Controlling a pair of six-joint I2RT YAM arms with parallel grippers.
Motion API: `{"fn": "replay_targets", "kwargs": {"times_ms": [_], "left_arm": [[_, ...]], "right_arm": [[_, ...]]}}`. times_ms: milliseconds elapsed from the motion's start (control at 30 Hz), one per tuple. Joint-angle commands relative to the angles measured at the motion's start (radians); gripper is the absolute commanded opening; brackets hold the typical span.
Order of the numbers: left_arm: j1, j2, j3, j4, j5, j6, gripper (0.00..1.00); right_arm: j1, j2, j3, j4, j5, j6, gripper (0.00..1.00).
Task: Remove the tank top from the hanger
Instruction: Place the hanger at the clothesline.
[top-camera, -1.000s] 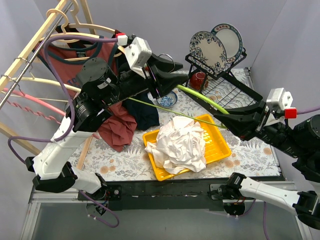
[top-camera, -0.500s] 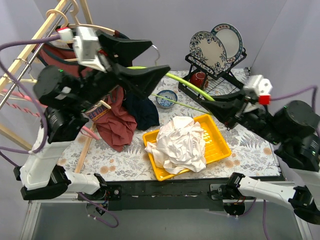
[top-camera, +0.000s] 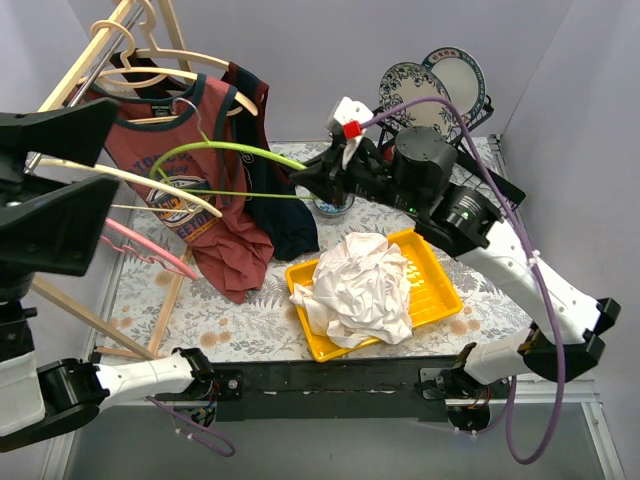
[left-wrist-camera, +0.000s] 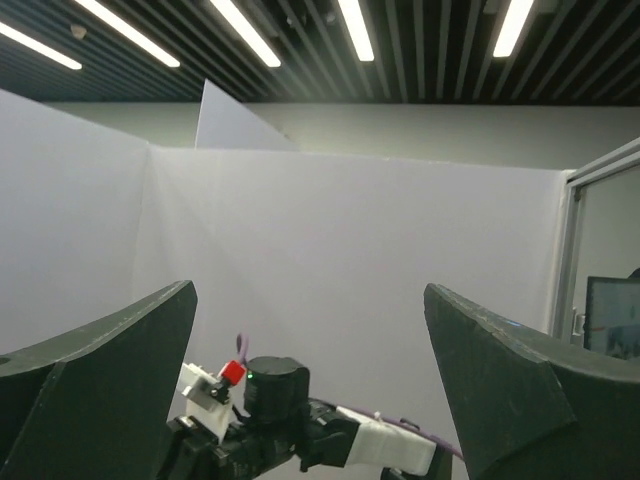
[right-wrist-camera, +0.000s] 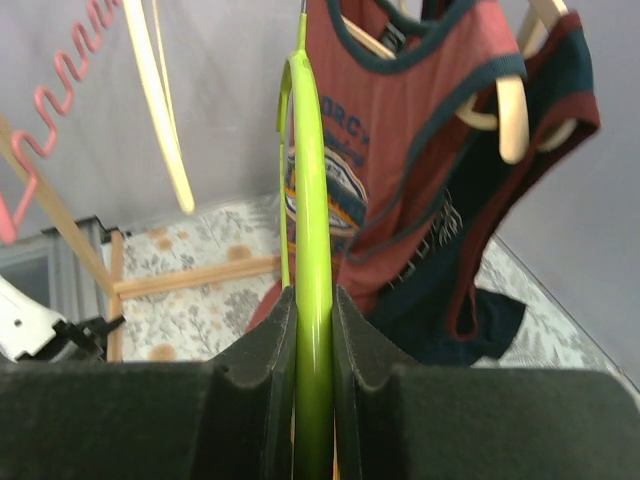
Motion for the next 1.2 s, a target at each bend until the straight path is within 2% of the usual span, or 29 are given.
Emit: {"fn": "replay_targets", "kwargs": {"times_ms": [0, 100, 267, 500, 633, 1167], "left_arm": [[0.003, 0.009, -0.007, -0.026, -0.011, -0.013, 0.98], [0.003, 0.012, 0.005, -0.041, -0.008, -0.007, 0.98], [0.003, 0.011, -0.015, -0.043, -0.006, 0.007, 0.98], [0.002, 0.015, -0.018, -0.049, -0.003, 0.028, 0.98], [0.003, 0.025, -0.013, -0.049, 0.002, 0.038, 0.98], [0.002, 0.031, -0.02, -0.079, -0.006, 0.065, 0.98]], "right_arm": [[0.001, 0.051, 0.129, 0.23, -0.107, 0.078, 0.01], [0.001, 0.112, 0.142, 0.308, -0.145, 0.104, 0.01], [0.001, 0.226, 0.272, 0.316, -0.158, 0.116, 0.01], [0.003, 0.356, 0.36, 0.415, -0.161, 0.101, 0.01], [0.003, 0.401, 0.374, 0.498, -0.184, 0.092, 0.01], [0.026, 0.51, 0.418, 0.601, -0.195, 0.11, 0.01]]}}
